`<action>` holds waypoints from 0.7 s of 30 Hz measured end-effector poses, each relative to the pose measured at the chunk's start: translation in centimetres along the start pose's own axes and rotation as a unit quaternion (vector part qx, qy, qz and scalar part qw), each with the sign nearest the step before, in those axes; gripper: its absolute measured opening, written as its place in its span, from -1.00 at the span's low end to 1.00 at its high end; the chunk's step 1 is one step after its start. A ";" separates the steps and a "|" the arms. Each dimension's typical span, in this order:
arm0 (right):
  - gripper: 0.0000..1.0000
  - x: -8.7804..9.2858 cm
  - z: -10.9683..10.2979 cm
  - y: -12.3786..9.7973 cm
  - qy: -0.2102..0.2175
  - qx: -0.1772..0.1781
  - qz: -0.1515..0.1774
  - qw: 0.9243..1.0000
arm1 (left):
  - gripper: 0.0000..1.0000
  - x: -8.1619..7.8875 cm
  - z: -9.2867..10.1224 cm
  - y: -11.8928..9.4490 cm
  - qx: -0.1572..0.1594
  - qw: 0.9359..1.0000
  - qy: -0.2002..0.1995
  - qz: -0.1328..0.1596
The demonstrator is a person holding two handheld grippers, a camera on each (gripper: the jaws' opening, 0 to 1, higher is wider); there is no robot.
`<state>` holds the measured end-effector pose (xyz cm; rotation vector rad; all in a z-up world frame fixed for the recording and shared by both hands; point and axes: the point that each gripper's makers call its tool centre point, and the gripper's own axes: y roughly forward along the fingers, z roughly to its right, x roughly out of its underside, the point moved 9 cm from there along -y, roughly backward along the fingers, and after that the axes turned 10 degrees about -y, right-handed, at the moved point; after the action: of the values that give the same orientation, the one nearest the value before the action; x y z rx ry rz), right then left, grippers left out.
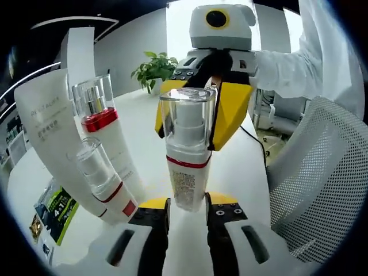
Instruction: Arrange the skincare products in the storage area until every visible bottle or jar stands upright without overlapping.
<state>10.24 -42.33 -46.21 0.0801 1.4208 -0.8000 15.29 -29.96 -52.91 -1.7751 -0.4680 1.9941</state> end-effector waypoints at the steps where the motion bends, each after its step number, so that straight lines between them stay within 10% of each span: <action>1: -0.81 0.2 0.2 0.1 0.002 0.003 0.001 1.000 | -0.65 0.0 0.0 0.0 0.000 1.000 -0.001 0.000; 21: -0.80 2.3 2.7 1.7 0.004 0.018 0.017 1.000 | -0.84 0.1 0.7 0.5 0.025 0.999 -0.030 0.008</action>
<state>13.24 -43.43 -48.41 0.1363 1.4090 -0.7980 14.50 -30.33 -53.17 -1.6990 -0.4210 2.0567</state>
